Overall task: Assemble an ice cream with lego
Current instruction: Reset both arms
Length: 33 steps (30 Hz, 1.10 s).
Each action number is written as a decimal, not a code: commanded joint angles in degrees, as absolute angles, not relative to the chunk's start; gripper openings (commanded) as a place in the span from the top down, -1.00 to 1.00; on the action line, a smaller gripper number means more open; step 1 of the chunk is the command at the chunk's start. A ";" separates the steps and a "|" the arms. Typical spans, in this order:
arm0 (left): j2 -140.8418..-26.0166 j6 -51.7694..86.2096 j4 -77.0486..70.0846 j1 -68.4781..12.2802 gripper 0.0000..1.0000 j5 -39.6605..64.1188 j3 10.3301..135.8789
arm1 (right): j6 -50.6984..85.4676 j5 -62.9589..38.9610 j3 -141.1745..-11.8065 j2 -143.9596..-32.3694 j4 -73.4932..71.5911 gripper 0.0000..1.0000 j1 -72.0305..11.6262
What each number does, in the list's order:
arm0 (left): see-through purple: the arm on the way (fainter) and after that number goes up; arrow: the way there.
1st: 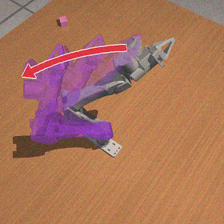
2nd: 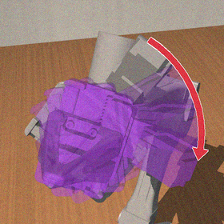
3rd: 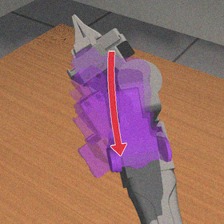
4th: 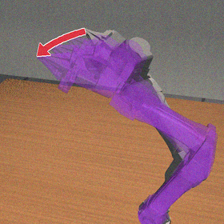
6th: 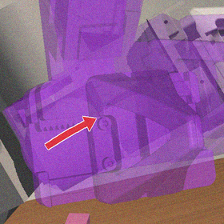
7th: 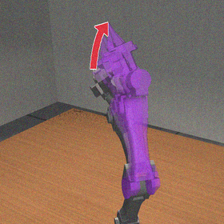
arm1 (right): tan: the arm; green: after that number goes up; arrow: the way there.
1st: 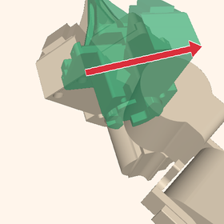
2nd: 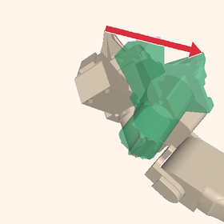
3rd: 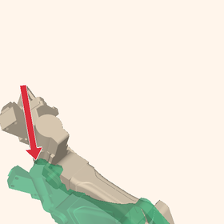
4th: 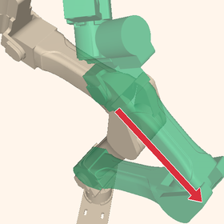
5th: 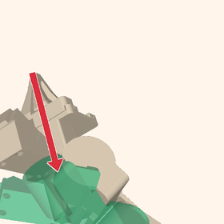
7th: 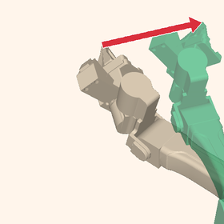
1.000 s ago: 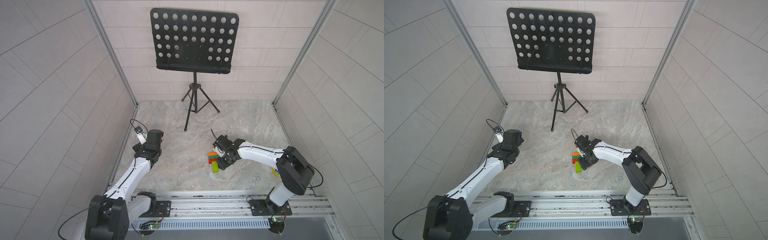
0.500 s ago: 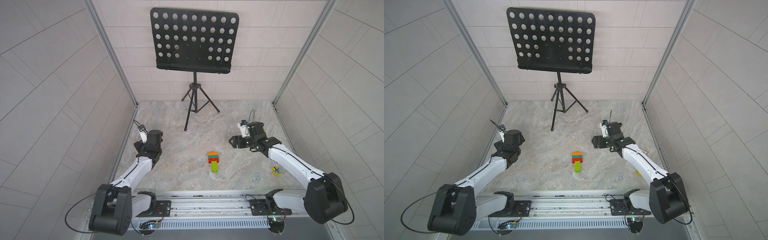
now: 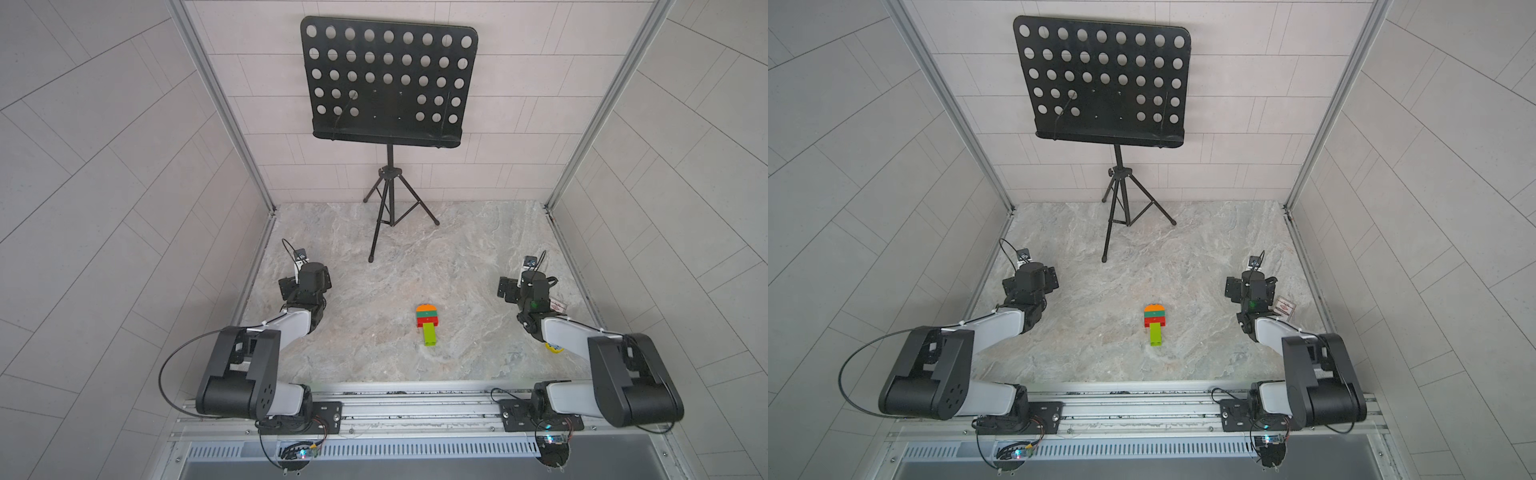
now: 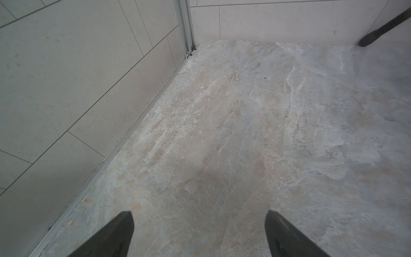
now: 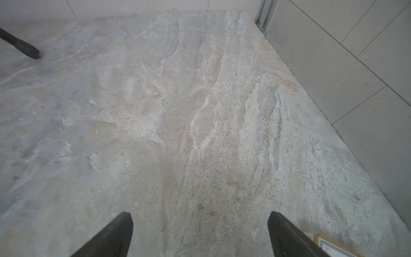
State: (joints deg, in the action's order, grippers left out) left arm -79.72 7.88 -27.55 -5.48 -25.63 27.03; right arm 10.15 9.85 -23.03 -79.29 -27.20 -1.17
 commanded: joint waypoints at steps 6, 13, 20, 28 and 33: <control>-85.00 5.04 -40.43 -1.10 -1.00 -14.11 25.02 | 5.85 12.77 -23.91 -85.78 -43.37 -0.99 -1.31; -88.19 3.34 -43.31 -1.41 -1.00 -12.43 24.99 | 3.30 11.71 -21.36 -88.14 -50.84 -0.99 -2.81; -87.52 2.59 -42.83 -2.12 -1.00 -12.93 24.88 | 4.60 9.58 -22.92 -87.99 -47.24 -0.99 -1.29; -87.61 2.56 -42.80 -2.20 -1.00 -13.09 24.95 | 4.47 9.66 -22.76 -88.13 -47.90 -0.99 -1.27; -88.71 2.64 -41.18 -2.20 -1.00 -13.36 26.32 | 4.48 9.61 -22.80 -88.07 -47.80 -0.99 -1.29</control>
State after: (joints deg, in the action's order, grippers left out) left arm -88.14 3.03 -41.52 -2.02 -13.08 24.84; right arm 4.67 9.45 -22.28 -88.03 -48.18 -1.34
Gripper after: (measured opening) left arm 0.999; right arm 0.995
